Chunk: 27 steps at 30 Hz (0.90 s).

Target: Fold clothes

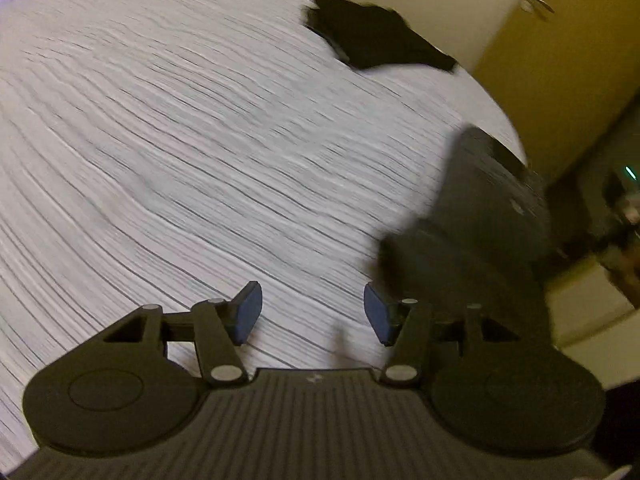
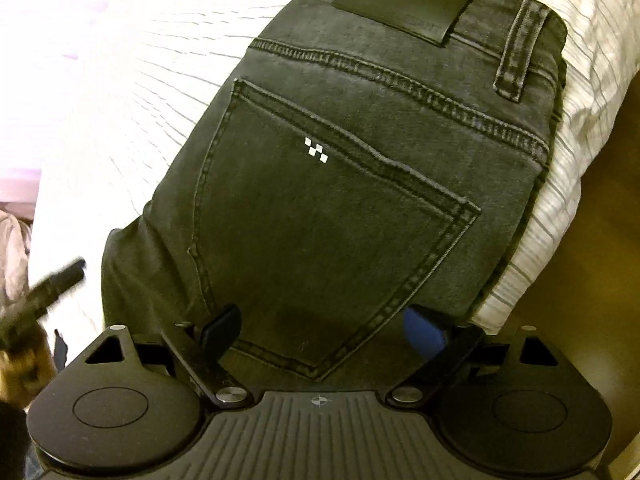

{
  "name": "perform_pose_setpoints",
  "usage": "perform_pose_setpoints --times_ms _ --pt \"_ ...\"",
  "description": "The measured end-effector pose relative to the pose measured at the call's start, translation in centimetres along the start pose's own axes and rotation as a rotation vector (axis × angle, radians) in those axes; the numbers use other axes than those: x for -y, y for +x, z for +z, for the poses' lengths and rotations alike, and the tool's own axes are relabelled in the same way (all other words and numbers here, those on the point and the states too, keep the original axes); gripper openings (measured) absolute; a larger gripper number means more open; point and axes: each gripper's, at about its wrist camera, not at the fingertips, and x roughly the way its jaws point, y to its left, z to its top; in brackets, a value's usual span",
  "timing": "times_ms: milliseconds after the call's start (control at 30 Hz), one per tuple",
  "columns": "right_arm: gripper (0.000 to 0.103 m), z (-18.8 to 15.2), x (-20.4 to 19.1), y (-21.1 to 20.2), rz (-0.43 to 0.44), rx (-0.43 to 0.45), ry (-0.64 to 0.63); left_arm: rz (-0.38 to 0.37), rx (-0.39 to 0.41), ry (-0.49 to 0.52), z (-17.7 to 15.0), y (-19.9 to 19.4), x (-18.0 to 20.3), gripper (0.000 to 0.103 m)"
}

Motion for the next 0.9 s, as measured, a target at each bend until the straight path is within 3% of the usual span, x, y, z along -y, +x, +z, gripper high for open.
perform_pose_setpoints --times_ms 267,433,467,533,667,767,900 --pt "0.091 0.6 0.6 0.1 0.028 -0.029 -0.061 0.114 -0.159 0.15 -6.2 1.9 6.5 0.049" --pt "0.09 1.0 1.4 -1.0 0.046 -0.017 -0.067 0.242 -0.158 0.08 -7.1 1.1 4.6 0.05" --pt "0.084 1.1 1.5 -1.3 0.04 -0.015 -0.079 0.261 -0.158 0.063 -7.2 0.8 4.2 0.05" --pt "0.082 1.2 1.8 -1.8 0.034 -0.007 -0.088 0.3 -0.157 0.03 -7.3 0.2 3.2 0.055" --pt "0.083 1.7 2.9 -3.4 -0.023 0.027 -0.073 0.355 -0.178 0.071 -6.5 -0.5 4.7 0.051" --pt "0.083 2.2 4.7 -5.1 -0.08 0.098 -0.033 0.389 -0.15 0.12 -5.9 -1.5 7.2 0.045" --pt "0.082 3.2 6.9 -7.7 -0.022 0.223 -0.008 0.398 -0.089 0.219 -4.3 -1.7 11.7 0.046"
